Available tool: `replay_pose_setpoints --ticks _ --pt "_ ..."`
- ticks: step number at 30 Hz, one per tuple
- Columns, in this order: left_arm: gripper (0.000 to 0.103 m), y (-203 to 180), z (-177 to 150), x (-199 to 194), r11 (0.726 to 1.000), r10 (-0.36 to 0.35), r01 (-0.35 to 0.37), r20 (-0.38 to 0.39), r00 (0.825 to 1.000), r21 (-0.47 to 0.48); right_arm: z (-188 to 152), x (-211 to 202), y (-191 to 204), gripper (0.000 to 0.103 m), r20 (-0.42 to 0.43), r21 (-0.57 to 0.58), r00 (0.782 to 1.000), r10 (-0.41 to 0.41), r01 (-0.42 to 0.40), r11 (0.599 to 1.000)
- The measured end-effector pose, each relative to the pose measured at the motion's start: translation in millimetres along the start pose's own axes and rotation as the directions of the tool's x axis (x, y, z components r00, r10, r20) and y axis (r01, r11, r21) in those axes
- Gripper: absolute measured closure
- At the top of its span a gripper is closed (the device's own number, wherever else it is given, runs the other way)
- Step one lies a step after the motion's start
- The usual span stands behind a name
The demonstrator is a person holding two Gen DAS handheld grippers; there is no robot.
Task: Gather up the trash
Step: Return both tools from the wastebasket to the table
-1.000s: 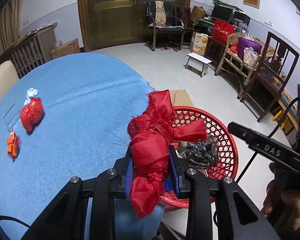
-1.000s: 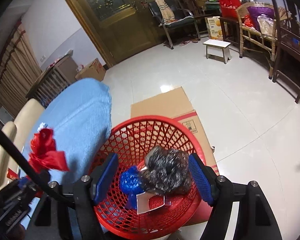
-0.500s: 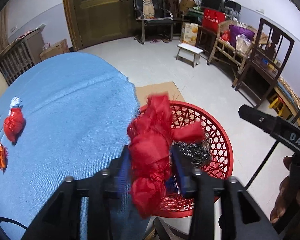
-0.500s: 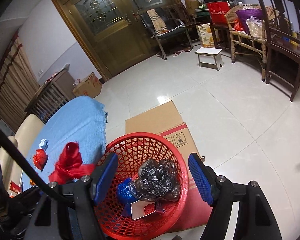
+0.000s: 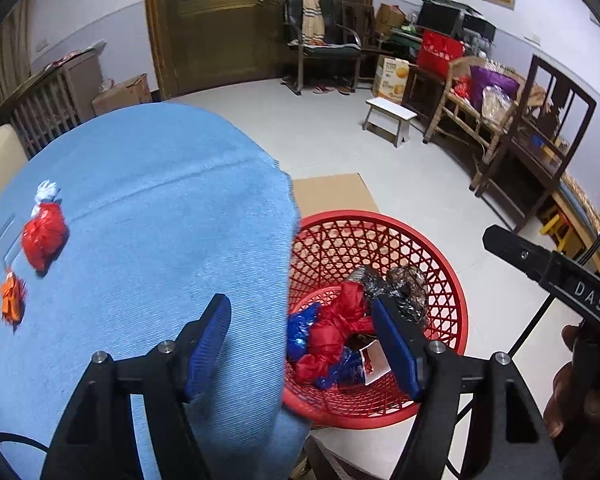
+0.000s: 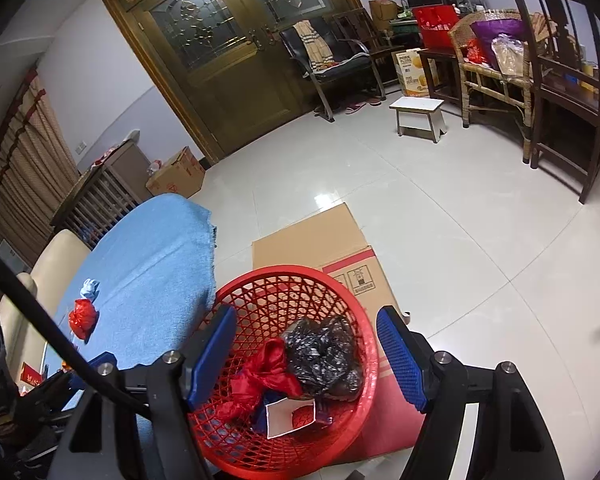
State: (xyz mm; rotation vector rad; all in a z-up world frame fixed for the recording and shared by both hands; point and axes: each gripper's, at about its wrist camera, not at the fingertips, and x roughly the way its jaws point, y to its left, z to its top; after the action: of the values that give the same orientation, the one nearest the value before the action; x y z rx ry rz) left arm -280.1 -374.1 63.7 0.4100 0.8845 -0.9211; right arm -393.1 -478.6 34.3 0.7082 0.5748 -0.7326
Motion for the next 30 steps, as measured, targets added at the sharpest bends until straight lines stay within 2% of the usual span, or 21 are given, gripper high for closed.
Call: replay_pose_setpoints --ticks 5,15,23,30 --pt "0.030 18.4 -2.6 -15.1 0.999 0.008 -0.006 0.030 1.000 -0.046 0.1 0.4 17.9 0.027 -0.002 -0.037 1.000 0.016 -0.016 0.999" --pt "0.030 81.3 -12.8 -49.7 0.979 0.089 -0.072 0.085 0.992 -0.193 -4.9 2.6 65.9 0.026 -0.017 -0.132 0.999 0.047 -0.049 0.990" --pt "0.030 146.6 -35.6 -69.2 0.928 0.176 -0.136 0.085 0.981 -0.346 -20.4 12.1 117.0 0.025 -0.070 -0.226 0.993 0.096 -0.109 0.968" --pt "0.029 200.6 -60.4 -83.9 0.860 0.257 -0.196 0.068 0.964 -0.471 -40.1 21.4 168.2 0.025 -0.127 -0.316 0.981 0.148 -0.181 0.931"
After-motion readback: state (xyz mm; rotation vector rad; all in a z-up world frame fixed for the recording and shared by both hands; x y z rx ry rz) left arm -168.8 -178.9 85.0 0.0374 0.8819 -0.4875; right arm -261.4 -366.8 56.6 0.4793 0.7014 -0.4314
